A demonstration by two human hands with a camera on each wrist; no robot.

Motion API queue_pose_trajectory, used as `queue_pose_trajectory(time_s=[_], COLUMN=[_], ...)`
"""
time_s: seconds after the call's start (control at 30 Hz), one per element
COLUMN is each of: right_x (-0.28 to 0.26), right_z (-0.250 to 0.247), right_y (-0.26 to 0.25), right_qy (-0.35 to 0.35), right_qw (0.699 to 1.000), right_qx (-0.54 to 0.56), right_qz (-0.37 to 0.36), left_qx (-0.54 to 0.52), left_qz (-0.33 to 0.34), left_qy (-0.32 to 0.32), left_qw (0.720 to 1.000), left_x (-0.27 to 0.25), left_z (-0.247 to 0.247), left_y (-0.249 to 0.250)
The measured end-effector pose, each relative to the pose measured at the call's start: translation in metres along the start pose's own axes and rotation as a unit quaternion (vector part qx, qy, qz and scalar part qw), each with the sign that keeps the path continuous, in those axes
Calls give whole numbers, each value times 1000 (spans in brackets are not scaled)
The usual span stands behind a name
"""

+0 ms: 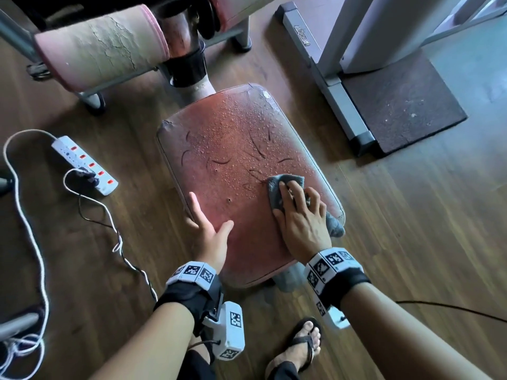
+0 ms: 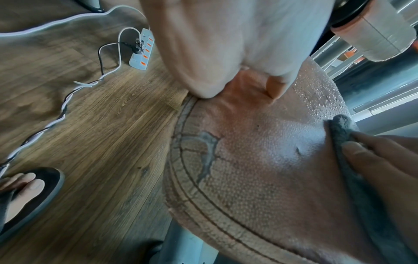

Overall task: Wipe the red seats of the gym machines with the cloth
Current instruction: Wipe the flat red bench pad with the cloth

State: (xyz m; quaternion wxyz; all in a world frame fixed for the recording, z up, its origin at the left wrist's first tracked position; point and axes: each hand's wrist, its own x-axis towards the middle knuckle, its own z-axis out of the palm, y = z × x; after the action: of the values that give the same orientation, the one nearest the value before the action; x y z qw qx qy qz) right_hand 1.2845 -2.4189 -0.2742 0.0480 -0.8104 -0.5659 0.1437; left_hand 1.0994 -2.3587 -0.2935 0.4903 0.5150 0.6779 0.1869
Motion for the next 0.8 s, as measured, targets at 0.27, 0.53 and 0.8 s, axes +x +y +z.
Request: queue_pose_trajectory(time_s=[0.27,0.53,0.8], right_x=[-32,18,-38], right_z=[4,0,17], right_y=[-6,-4,-7], right_qy=[2,24,33], right_qw=[999,998,982], right_qx=[-39,-8,43], right_qz=[-10,61,182], left_qx=[-1,-13,-8], left_qz=[-1,0,8], left_qy=[7,-2,-9], left_qw=[1000,1000,1000], left_x=[1,0,1], left_z=[-1,-2,-4], left_y=[0,1,0])
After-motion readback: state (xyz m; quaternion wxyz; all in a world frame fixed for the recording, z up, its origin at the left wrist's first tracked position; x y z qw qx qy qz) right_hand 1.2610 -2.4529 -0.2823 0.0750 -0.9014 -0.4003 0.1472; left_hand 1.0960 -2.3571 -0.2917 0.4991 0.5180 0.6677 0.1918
